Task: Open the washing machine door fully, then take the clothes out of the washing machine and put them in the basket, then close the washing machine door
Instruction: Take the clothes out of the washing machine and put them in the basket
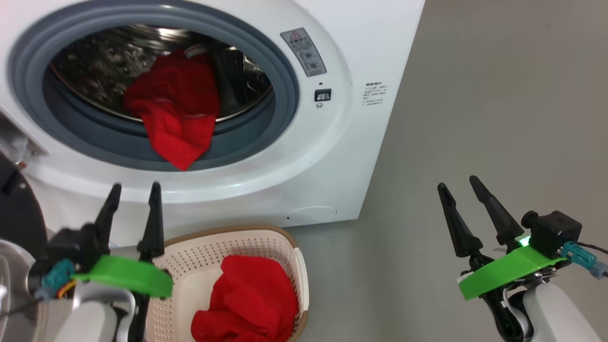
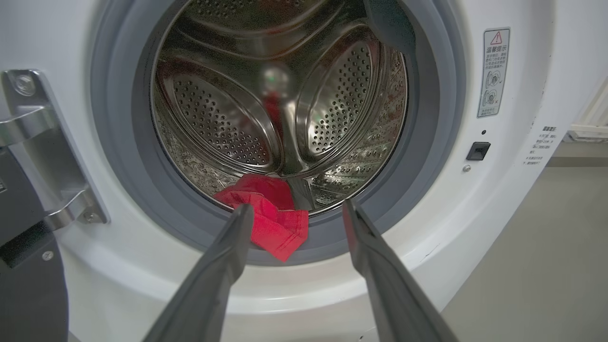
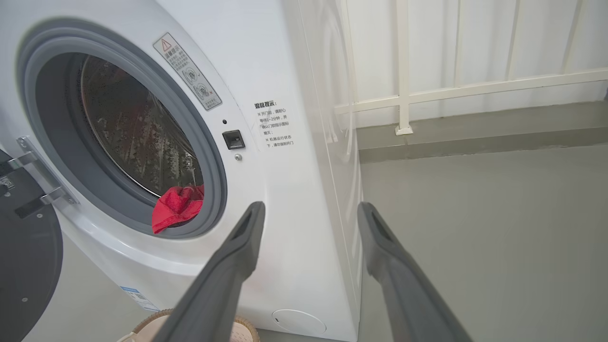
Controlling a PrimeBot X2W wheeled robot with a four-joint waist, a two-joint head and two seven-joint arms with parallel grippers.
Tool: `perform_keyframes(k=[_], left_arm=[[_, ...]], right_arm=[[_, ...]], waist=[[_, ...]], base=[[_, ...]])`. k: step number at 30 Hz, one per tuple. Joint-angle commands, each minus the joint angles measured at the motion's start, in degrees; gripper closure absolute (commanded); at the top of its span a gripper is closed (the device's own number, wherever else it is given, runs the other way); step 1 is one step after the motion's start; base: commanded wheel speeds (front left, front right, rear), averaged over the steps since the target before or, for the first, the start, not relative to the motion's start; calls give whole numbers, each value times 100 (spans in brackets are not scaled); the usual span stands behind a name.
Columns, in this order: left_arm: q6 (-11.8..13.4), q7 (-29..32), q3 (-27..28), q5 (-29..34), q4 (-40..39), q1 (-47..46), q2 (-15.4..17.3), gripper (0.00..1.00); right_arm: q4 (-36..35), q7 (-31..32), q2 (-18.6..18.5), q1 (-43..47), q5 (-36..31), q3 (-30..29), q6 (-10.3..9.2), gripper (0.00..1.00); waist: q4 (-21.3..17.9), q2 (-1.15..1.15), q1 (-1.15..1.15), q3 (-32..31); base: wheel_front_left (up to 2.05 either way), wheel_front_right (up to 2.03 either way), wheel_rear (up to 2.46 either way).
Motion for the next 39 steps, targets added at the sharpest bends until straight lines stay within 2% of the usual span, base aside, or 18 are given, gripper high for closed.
perform_keyframes(k=[1, 12, 31, 39], left_arm=[[-80, 46, 192, -39, 57, -450, 104, 0], [-296, 452, 121, -65, 1707, -2200, 99, 0], [-158, 772, 16, 246, 4532, -4829, 304, 0], [-18, 860, -49, 296, 5333, -5465, 278, 0]], right_arm=[[-173, -69, 14, -158, -68, 63, 9, 0], [-304, -69, 234, -453, -112, -64, 9, 0], [-424, -69, 544, -890, -191, -3, 9, 0], [-428, -69, 598, -940, -190, 35, 9, 0]], waist=[[-62, 0, 0, 226], [-270, 0, 0, 1030], [-733, 0, 0, 2024], [-837, 0, 0, 2166]], base=[[0, 0, 0], [0, 0, 0], [0, 0, 0], [0, 0, 0]])
